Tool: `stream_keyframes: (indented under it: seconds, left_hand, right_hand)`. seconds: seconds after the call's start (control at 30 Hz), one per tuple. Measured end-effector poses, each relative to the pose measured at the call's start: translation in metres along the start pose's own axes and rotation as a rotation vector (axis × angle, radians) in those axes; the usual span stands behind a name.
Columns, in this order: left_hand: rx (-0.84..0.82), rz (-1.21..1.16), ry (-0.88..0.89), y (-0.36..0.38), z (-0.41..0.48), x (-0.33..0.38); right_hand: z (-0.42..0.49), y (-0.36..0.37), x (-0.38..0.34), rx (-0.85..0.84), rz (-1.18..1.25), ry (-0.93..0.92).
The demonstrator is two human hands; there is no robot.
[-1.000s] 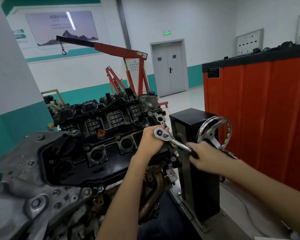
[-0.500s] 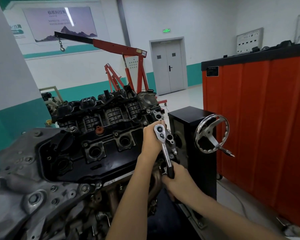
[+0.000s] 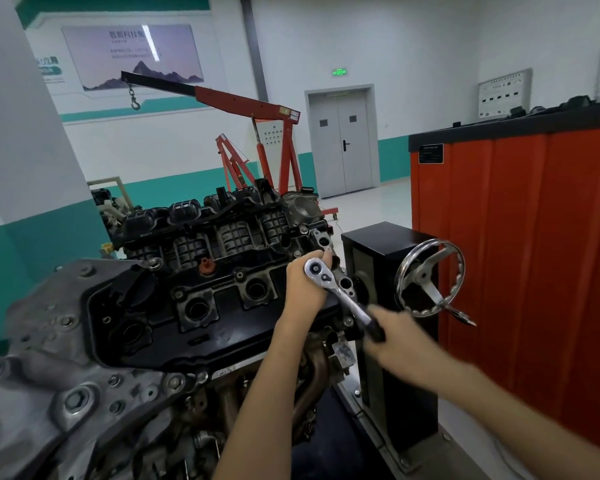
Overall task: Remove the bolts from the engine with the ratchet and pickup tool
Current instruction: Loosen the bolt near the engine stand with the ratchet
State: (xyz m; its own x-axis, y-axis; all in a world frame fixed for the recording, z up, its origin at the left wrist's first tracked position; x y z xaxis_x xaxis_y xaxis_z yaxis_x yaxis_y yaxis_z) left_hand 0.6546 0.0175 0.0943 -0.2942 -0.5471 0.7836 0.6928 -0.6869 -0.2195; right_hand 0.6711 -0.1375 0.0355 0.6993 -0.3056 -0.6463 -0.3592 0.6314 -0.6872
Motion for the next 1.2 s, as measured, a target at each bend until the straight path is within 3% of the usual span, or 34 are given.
stream_keyframes:
  seconds: [0.1, 0.17, 0.37, 0.47, 0.53, 0.6, 0.8, 0.9, 0.97, 1.2]
  left_hand:
    - [0.021, -0.013, 0.029, 0.007, -0.005, 0.006]
    - [0.02, -0.034, 0.008, 0.006, -0.005, 0.004]
    - [-0.197, 0.158, 0.034, -0.005, 0.001, 0.007]
    - [-0.251, 0.269, 0.13, -0.005, 0.003, 0.014]
    - [-0.234, 0.188, 0.056, -0.007, 0.002, 0.01]
    - [-0.178, 0.064, -0.028, -0.01, -0.001, 0.004]
    - [-0.123, -0.026, 0.014, 0.003, -0.005, 0.007]
    - [-0.094, -0.041, 0.037, 0.001, -0.005, 0.006]
    - [-0.108, -0.004, 0.045, -0.004, -0.002, 0.004]
    - [-0.185, 0.165, 0.085, 0.005, 0.003, 0.004]
  right_hand:
    - [-0.018, 0.048, -0.016, 0.048, 0.409, 0.087]
    - [-0.016, 0.056, -0.023, 0.073, 0.404, 0.096]
    - [0.023, -0.032, 0.01, -0.069, -0.321, 0.028]
    - [0.045, -0.073, -0.001, 0.025, -0.719, -0.099]
    - [0.048, -0.073, -0.01, 0.085, -0.736, -0.131]
    - [0.039, -0.051, -0.007, 0.078, -0.576, -0.075]
    - [-0.009, 0.051, -0.017, 0.002, 0.382, 0.095]
    - [-0.014, 0.07, -0.032, -0.022, 0.559, 0.099]
    - [-0.007, 0.054, -0.024, -0.012, 0.4, 0.081]
    - [0.042, -0.074, 0.006, -0.028, -0.677, -0.108]
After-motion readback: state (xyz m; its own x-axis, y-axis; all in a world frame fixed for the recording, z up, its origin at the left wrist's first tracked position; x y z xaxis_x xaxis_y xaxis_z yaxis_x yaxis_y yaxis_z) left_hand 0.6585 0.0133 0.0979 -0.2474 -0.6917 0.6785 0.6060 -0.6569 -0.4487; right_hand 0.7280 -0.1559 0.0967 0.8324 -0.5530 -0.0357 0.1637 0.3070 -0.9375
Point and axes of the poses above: each hand's wrist, its own z-axis towards the middle knuckle, its own y-axis out of the palm, x = y × z, the point moved 5 cm from there along z, towards the middle knuckle, and after that the axes turned 3 degrees about -y, right-handed, at the moved point
